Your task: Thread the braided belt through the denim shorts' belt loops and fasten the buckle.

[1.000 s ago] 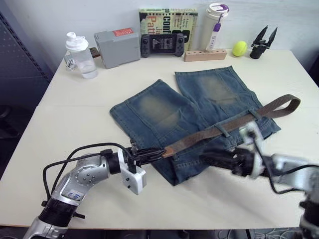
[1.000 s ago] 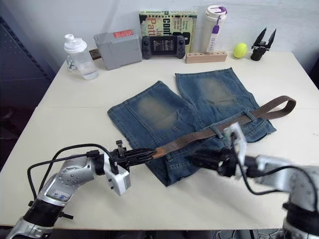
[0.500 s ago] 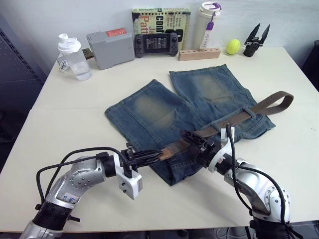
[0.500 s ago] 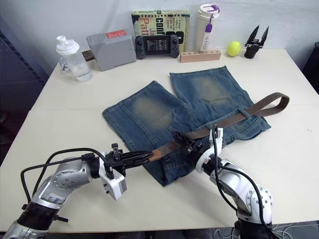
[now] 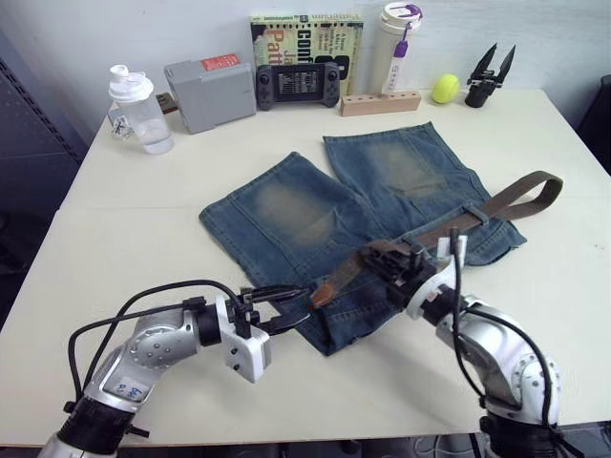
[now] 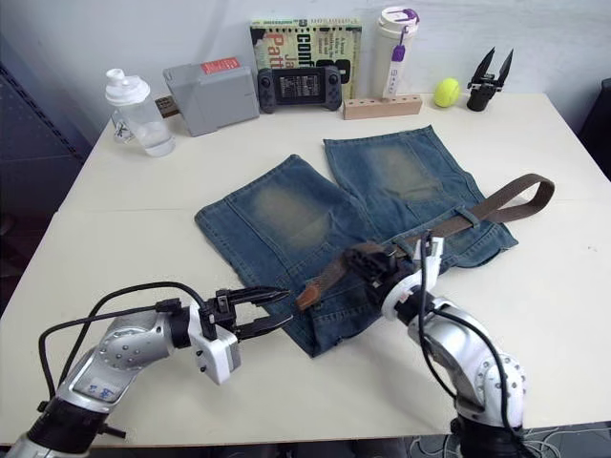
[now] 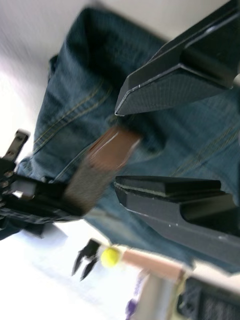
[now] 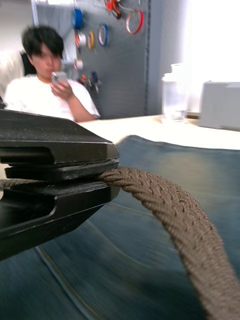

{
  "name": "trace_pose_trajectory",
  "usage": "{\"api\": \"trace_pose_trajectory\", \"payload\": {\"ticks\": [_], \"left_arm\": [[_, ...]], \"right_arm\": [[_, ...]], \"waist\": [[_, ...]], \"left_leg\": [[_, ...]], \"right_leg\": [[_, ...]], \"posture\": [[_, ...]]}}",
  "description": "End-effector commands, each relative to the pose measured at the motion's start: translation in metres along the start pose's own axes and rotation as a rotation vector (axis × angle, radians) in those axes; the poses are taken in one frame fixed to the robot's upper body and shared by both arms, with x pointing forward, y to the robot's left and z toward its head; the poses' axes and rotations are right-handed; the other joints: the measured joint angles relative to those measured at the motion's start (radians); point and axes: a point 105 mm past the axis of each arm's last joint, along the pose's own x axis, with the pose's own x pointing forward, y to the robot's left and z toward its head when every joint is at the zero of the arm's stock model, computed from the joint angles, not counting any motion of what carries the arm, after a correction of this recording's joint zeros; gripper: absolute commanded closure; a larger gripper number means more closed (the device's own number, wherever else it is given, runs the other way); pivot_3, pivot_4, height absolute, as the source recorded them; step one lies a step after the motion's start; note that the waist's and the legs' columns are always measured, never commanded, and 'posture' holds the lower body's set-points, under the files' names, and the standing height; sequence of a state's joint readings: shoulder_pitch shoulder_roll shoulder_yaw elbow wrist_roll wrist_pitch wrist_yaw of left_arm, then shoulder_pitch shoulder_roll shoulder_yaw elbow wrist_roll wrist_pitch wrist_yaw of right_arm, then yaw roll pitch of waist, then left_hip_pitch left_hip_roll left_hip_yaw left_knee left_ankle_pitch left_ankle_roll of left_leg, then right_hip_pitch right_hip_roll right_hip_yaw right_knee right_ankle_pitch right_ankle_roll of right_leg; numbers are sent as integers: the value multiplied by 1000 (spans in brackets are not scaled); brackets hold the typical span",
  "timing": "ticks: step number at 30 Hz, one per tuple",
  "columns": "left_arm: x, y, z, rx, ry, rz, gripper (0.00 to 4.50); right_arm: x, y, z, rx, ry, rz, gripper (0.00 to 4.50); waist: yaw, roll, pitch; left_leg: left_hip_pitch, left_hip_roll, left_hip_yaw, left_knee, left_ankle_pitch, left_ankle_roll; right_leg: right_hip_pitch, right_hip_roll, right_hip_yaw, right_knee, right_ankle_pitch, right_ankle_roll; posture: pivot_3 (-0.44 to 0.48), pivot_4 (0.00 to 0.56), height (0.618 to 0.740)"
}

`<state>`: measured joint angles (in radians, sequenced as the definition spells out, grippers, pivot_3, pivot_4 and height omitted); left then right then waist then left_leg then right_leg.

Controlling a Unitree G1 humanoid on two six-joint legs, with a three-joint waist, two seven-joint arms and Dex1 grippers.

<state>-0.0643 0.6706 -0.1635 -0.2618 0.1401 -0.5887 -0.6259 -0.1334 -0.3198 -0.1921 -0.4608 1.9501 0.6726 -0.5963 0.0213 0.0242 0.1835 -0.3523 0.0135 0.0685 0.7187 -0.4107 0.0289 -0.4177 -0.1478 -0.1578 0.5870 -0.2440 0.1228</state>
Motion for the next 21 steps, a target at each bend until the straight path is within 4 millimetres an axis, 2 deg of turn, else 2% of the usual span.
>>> {"api": "trace_pose_trajectory", "payload": {"ticks": [1,4,8,12,16,21], "left_arm": [[-13,6,9,-55,8,56,2297],[-19,0,9,-104,43,60,2297],[-23,-2,10,-149,66,75,2297],[-23,3,10,-385,58,189,2297],[-23,-6,10,-514,67,175,2297],[-25,-8,6,-638,72,202,2297]], "right_arm": [[-8,-1,24,-41,-78,17,4500],[-10,-12,31,-61,-102,-13,4500],[-9,-19,27,-141,-91,-40,4500],[-6,-21,15,-181,-84,-32,4500],[-3,-20,11,-177,-110,-17,4500],[3,-17,7,-205,-130,-5,4500]], "waist": [[1,0,0],[1,0,0],[3,0,0],[2,0,0],[2,0,0],[2,0,0]], "left_leg": [[0,1,0,0,0,0],[0,1,0,0,0,0],[0,1,0,0,0,0],[0,2,-1,0,0,0],[0,2,-2,0,0,0],[0,1,-2,0,0,0]], "right_leg": [[0,0,0,0,0,0],[0,0,0,0,0,0],[0,-1,0,0,0,0],[0,-1,0,0,0,0],[0,-1,1,0,0,0],[0,-1,1,0,0,0]], "posture": [[0,150,722],[0,150,722],[0,150,722],[0,150,722],[0,150,722],[0,150,722]]}}
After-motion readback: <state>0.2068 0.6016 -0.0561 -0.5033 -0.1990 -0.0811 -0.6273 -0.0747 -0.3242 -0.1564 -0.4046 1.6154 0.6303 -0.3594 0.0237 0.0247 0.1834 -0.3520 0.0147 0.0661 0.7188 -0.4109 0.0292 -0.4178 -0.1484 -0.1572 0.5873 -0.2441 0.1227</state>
